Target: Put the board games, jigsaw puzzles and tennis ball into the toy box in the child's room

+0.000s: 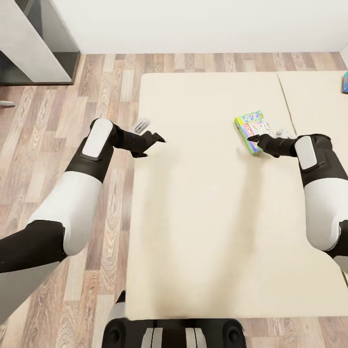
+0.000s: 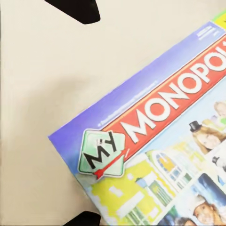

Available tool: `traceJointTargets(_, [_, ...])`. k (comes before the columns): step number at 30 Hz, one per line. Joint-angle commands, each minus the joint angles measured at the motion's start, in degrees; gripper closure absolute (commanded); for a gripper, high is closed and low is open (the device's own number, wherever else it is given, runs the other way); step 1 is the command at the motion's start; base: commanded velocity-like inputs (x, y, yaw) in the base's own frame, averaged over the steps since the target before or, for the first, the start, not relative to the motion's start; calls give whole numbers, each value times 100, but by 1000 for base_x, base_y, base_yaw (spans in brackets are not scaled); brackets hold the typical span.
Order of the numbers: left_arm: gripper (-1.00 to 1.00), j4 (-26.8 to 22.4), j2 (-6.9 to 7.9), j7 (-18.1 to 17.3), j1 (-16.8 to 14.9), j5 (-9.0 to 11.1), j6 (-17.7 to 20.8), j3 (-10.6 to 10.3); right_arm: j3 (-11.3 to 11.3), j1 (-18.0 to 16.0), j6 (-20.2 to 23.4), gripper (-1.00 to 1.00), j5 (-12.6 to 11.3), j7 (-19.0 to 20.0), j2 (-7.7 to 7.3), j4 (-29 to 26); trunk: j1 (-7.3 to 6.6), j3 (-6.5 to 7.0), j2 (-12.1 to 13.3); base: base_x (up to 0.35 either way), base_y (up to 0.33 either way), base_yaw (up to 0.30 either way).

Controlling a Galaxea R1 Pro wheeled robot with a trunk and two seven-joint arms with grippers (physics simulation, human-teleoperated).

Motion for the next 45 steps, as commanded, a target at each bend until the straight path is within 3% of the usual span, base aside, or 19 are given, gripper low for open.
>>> traceJointTargets(1, [-100,-4,1,58,-2,57,1,-23,-24,-3,31,-100,44,45,2,-4,0,-2,-2,0,205,0])
traceJointTargets(13, [-100,-4,1,54,-2,58,0,-170,-23,-3,31,-100,45,45,1,-4,0,-2,-2,0,84,0])
traceJointTargets(45, [-100,-4,1,79,-2,59,0,-205,-25,-13,31,-100,45,45,-4,-4,0,-2,-2,0,38,0])
